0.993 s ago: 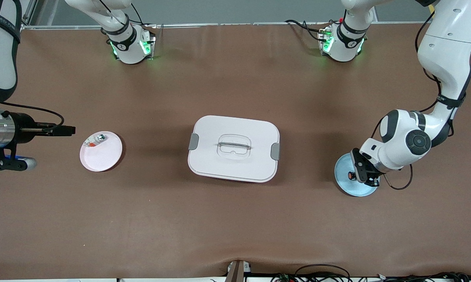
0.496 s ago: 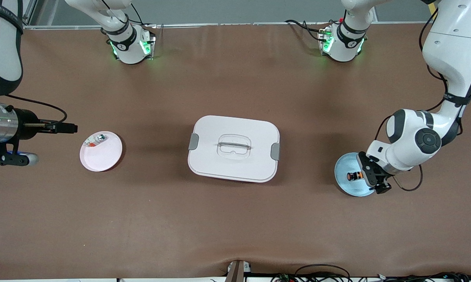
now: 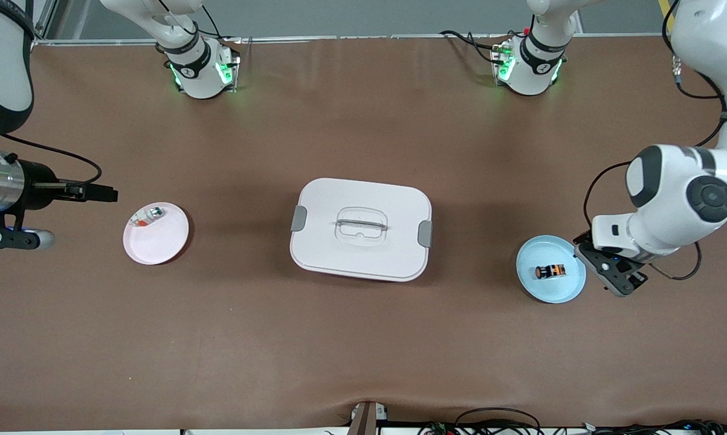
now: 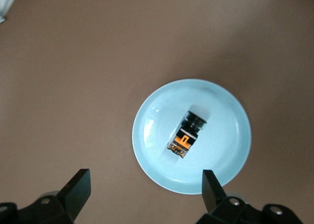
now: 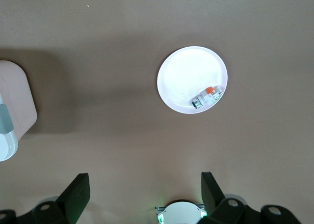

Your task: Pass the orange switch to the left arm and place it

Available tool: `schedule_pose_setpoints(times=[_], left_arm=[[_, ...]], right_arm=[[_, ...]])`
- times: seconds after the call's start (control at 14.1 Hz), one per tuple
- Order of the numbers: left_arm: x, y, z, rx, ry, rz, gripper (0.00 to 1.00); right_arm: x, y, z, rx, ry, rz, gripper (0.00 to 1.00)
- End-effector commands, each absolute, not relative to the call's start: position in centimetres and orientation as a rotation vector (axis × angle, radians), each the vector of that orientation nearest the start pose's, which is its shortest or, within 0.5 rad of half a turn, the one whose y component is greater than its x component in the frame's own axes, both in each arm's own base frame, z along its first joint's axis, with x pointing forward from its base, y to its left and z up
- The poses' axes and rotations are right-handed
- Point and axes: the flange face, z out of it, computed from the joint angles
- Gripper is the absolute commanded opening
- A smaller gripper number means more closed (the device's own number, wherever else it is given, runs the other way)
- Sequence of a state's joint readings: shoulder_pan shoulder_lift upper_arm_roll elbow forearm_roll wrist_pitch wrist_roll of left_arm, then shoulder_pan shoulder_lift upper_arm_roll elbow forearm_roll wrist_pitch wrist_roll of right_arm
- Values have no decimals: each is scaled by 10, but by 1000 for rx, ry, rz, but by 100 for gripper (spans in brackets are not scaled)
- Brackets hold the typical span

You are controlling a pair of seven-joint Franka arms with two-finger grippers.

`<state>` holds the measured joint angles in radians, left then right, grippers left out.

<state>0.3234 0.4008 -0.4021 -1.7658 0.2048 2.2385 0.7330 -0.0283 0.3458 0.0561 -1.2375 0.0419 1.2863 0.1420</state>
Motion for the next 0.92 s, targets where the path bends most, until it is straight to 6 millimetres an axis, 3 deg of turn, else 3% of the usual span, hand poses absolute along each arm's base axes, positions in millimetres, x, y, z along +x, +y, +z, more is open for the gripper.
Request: schedule_pose_setpoints(times=[0.0, 0.14, 0.28, 0.57, 0.85], left_arm=[[662, -27, 425, -2888, 1118, -130, 100], [663, -22, 460, -2930, 979, -112, 100], [656, -20, 492, -2978, 774, -116, 100], [634, -37, 534, -3078, 383, -131, 100], [615, -44, 567, -3084, 204, -98, 100]], right_arm=[[605, 13, 587, -3093, 194, 384, 100], [599, 12, 600, -3096, 198, 347, 100], [602, 12, 597, -3078, 203, 345, 100], [597, 9, 606, -3077, 213, 317, 100], [592, 7, 627, -3096, 214, 204, 100]])
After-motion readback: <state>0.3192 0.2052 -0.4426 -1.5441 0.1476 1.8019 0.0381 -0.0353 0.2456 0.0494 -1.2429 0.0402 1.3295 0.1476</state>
